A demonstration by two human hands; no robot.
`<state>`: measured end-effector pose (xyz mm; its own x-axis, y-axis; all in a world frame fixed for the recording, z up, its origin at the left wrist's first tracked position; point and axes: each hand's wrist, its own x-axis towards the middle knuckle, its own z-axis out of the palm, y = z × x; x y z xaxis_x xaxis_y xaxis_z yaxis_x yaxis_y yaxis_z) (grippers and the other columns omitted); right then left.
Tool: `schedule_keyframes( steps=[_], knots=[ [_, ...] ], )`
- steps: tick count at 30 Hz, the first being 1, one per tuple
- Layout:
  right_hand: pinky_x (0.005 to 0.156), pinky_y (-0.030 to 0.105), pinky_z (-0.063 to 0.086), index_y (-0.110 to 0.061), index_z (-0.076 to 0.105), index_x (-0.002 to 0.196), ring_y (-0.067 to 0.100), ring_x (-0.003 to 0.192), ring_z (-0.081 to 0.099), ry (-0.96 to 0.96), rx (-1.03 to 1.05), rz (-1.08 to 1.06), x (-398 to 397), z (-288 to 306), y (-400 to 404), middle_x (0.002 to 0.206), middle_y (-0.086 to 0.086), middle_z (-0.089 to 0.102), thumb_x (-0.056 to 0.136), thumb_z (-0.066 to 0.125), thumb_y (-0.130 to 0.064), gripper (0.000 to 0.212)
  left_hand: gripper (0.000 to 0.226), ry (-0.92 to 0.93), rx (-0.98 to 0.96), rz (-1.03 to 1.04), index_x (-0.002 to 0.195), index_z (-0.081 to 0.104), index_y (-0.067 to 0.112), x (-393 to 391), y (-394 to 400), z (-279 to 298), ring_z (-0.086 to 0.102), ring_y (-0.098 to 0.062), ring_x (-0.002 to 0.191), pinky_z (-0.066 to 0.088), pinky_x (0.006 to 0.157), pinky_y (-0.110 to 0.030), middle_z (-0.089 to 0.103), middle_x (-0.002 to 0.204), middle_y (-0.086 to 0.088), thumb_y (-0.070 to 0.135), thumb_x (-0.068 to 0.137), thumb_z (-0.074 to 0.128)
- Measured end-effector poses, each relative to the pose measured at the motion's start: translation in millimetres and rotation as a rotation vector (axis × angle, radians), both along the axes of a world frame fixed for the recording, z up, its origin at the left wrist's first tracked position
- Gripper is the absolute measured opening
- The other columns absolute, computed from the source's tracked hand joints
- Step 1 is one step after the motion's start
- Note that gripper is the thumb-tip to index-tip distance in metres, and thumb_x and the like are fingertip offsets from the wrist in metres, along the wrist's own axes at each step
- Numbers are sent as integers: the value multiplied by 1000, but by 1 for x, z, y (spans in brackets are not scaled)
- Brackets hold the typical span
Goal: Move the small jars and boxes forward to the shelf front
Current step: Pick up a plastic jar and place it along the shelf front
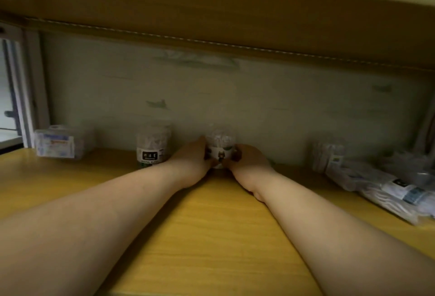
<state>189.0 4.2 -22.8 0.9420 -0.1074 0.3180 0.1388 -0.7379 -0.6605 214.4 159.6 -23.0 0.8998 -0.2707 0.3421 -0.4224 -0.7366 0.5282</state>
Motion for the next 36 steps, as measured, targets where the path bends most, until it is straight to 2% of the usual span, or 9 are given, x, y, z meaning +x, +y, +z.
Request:
schedule_keyframes(
  steps=[3,6,9,13,16,20,22,32,36],
  knots=[
    [71,33,54,-20,66,112,19,85,63,35,84,-56,-3,1,0,108,4,69,95,58,-23,19,65,26,-54,-47,139,49,29,-4,2,3,57,-15,123,42,97,-24,59,136,8,50,83,73],
    [68,29,46,-14,51,139,20,94,55,54,132,-118,-14,8,0,130,8,60,99,55,-18,40,59,43,-38,-71,134,59,26,-21,2,10,60,-18,115,41,89,-22,64,128,4,51,82,75],
    [83,28,48,-13,53,134,21,97,53,87,178,-132,-36,11,4,119,4,57,98,54,-17,36,49,111,-21,-29,127,62,19,-53,5,20,61,-22,103,43,83,-24,65,119,-3,47,88,71],
    [93,44,55,-16,62,110,29,98,63,164,296,-106,-67,11,3,110,10,66,91,61,-22,20,47,238,-31,75,126,62,15,-101,11,32,58,-28,112,45,96,-30,62,124,-9,44,90,68],
    [100,46,50,-16,60,124,28,108,62,195,361,-24,-106,10,1,117,9,65,87,67,-31,41,51,355,-90,127,121,63,16,-141,16,33,61,-27,108,46,102,-40,65,116,-7,51,85,69],
    [111,39,38,-15,43,148,26,129,51,171,319,44,-167,12,-9,144,6,53,98,59,-27,54,39,240,-163,238,122,66,21,-188,19,23,63,-20,101,49,96,-33,68,113,-2,45,91,63],
    [107,32,36,-15,40,151,24,133,47,175,298,79,-192,12,-17,149,5,48,101,54,-24,52,36,204,-200,270,125,65,20,-206,16,19,63,-19,101,50,92,-31,66,113,-2,39,96,59],
    [95,26,37,-17,49,146,22,130,50,47,319,58,-222,4,-16,146,2,52,101,44,-16,45,33,110,-139,316,125,65,15,-223,3,16,60,-21,99,50,87,-33,65,110,-4,30,98,55],
    [105,31,42,-16,52,143,23,128,53,15,234,38,-224,4,-12,143,3,55,100,45,-17,44,32,95,-153,296,124,66,14,-220,4,12,61,-21,99,51,88,-34,67,110,-5,30,98,57]
  ],
)
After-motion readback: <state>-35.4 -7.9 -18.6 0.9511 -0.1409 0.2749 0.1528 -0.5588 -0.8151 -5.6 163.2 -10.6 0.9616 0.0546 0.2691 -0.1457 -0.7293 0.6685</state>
